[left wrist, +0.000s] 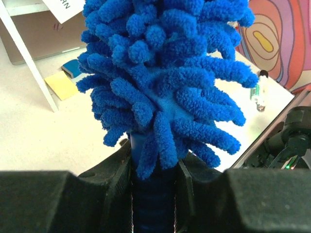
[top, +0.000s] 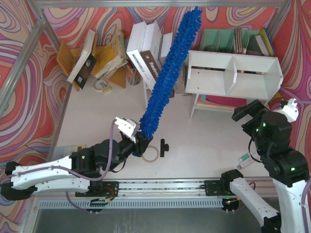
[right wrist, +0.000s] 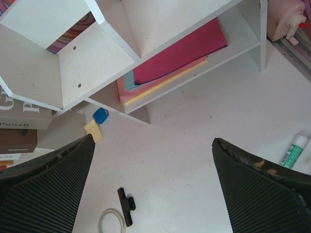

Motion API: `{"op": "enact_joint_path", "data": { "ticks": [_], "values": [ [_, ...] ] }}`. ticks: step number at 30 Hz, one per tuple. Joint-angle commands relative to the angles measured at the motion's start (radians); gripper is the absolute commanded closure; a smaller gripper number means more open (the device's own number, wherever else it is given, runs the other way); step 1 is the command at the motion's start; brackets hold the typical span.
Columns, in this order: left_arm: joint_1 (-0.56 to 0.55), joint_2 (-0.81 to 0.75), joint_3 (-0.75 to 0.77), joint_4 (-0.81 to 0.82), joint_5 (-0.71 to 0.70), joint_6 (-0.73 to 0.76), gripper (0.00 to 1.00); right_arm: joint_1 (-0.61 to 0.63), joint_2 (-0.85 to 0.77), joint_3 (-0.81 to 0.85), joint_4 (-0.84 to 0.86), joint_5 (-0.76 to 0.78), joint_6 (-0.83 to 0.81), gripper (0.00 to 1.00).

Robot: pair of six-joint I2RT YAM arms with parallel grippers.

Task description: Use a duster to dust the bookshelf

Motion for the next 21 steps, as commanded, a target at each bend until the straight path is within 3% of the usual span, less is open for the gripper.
{"op": "enact_joint_path", "data": {
  "ticks": [1, 14, 21],
  "values": [
    [-0.001, 0.0, -0.031, 0.002, -0.03, -0.012, 1.0, 0.006, 0.008, 0.0, 0.02, -0.005, 0.006, 0.06],
    [0.055, -0.006, -0.147, -0.058, 0.037, -0.119, 1.0, 0.006, 0.006, -0.002, 0.022, -0.011, 0.009, 0.06],
    [0.059, -0.06, -0.023, -0.153, 0.018, -0.048, 1.0, 0.005, 0.007, 0.003, 0.018, -0.015, 0.011, 0.06]
  ]
}}
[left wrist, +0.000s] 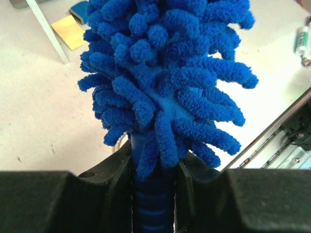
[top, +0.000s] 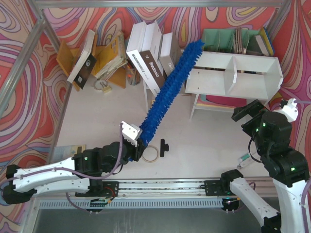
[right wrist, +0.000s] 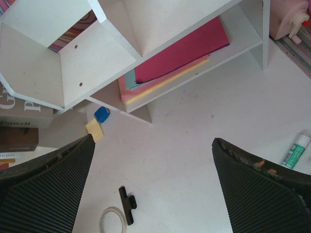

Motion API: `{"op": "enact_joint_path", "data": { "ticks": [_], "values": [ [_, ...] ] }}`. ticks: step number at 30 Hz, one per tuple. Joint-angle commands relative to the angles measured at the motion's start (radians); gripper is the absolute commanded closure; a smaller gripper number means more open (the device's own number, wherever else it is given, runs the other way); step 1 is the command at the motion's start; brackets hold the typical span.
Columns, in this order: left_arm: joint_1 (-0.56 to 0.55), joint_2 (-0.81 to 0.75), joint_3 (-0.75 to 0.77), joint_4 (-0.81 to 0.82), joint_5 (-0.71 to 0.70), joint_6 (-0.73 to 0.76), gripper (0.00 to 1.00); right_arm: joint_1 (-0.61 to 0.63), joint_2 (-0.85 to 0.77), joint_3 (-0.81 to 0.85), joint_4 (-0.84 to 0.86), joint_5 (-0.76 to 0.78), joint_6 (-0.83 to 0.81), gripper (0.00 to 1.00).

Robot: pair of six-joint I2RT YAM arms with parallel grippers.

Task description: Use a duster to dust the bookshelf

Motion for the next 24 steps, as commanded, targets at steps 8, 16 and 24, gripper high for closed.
{"op": "enact_joint_path", "data": {
  "ticks": [8, 16, 24],
  "values": [
    [0.008, -0.022, 0.137, -0.022, -0.008, 0.069, 1.0, 0.005, 0.007, 0.006, 0.02, -0.007, 0.012, 0.06],
    [0.009, 0.026, 0.052, 0.053, 0.031, 0.011, 1.0, 0.005, 0.019, 0.018, 0.021, -0.002, -0.002, 0.06],
    [0.067, -0.002, -0.033, 0.041, 0.056, -0.043, 1.0, 0.006, 0.018, 0.016, 0.029, -0.004, -0.006, 0.06]
  ]
}}
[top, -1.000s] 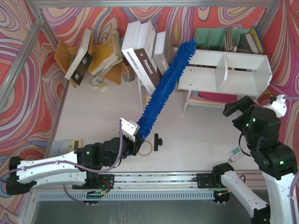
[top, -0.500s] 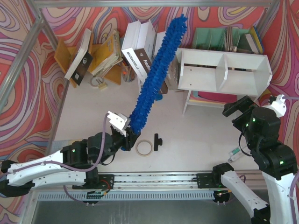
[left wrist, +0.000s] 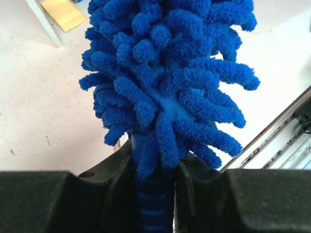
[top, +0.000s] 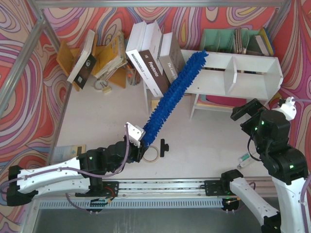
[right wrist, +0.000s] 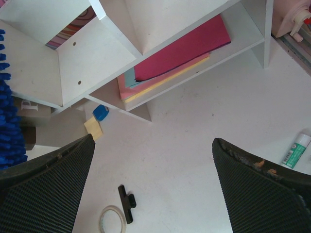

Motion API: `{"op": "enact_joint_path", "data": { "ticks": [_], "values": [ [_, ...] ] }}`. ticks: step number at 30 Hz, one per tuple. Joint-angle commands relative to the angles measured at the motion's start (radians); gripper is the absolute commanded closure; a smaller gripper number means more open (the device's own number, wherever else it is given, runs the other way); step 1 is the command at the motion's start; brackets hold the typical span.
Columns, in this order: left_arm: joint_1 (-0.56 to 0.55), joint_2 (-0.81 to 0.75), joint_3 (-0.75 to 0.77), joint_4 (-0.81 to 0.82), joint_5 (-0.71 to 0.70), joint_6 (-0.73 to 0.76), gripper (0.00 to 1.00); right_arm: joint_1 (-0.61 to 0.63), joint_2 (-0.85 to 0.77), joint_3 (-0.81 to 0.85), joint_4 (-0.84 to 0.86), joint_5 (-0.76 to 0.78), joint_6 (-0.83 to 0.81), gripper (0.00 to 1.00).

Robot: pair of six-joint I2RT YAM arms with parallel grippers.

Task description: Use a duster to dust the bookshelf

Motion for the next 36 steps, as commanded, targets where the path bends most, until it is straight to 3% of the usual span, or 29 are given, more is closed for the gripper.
{"op": "enact_joint_path", "data": {
  "ticks": [1, 11, 27, 36],
  "values": [
    [0.024, -0.028, -0.005, 0.034, -0.001, -0.037, 1.0, 0.005, 0.004, 0.015, 0.027, 0.003, -0.005, 0.06],
    [0.025, 0.023, 0.221, -0.057, 0.066, 0.047, 1.0, 0.006, -0.004, 0.01, 0.023, 0.0, 0.005, 0.06],
    [0.024, 0.023, 0.051, 0.016, 0.06, -0.075, 1.0, 0.006, -0.011, -0.005, 0.024, 0.002, 0.0, 0.06],
    [0.024, 0.02, 0.175, -0.025, 0.044, -0.028, 1.0, 0.006, -0.015, 0.001, 0.021, 0.0, 0.0, 0.06]
  ]
}}
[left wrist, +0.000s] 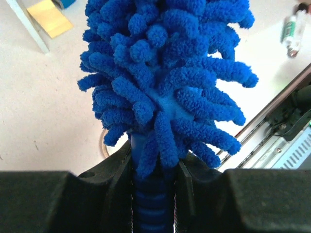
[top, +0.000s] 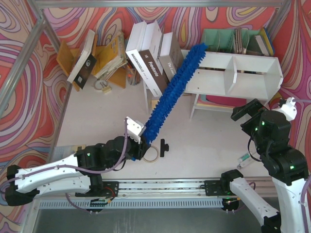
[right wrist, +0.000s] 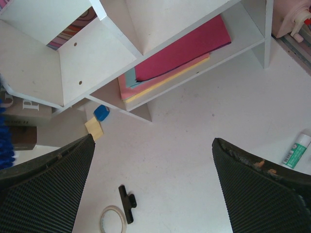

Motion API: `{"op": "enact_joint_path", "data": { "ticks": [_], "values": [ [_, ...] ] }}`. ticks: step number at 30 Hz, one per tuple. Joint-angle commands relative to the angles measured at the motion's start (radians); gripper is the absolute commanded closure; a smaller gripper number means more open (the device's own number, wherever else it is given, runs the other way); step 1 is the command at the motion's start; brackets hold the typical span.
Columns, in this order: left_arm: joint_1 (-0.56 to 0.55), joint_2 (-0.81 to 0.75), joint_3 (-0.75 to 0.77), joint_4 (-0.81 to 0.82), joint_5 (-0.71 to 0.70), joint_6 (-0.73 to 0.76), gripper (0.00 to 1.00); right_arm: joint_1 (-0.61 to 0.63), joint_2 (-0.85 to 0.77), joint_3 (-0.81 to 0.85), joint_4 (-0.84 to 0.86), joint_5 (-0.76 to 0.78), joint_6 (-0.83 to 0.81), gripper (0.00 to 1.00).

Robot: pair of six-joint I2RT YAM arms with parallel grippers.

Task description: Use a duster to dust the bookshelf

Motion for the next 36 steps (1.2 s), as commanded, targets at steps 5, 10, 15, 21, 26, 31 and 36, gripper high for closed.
{"op": "enact_joint_path", "data": {
  "ticks": [5, 10, 15, 21, 26, 31, 36],
  "values": [
    [0.004, -0.017, 0.12, 0.036, -0.03, 0.016, 1.0, 0.006, -0.01, 0.007, 0.018, 0.0, -0.005, 0.06],
    [0.004, -0.014, 0.078, 0.047, -0.073, -0.023, 1.0, 0.006, -0.006, 0.009, 0.022, -0.005, -0.009, 0.06],
    [0.004, -0.019, -0.001, 0.051, -0.121, -0.08, 1.0, 0.006, 0.001, 0.011, 0.028, -0.007, -0.018, 0.06],
    [0.004, -0.009, -0.04, 0.06, -0.117, -0.122, 1.0, 0.006, 0.008, 0.015, 0.038, -0.01, -0.022, 0.05],
    [0.003, -0.018, 0.021, 0.039, -0.133, -0.114, 1.0, 0.006, 0.011, 0.018, 0.041, -0.011, -0.023, 0.06],
    [-0.018, -0.036, 0.076, 0.065, -0.123, -0.089, 1.0, 0.006, 0.009, 0.02, 0.038, -0.01, -0.024, 0.06],
    [-0.021, -0.021, 0.107, 0.062, -0.109, -0.073, 1.0, 0.005, 0.008, 0.018, 0.038, -0.01, -0.024, 0.05]
  ]
}}
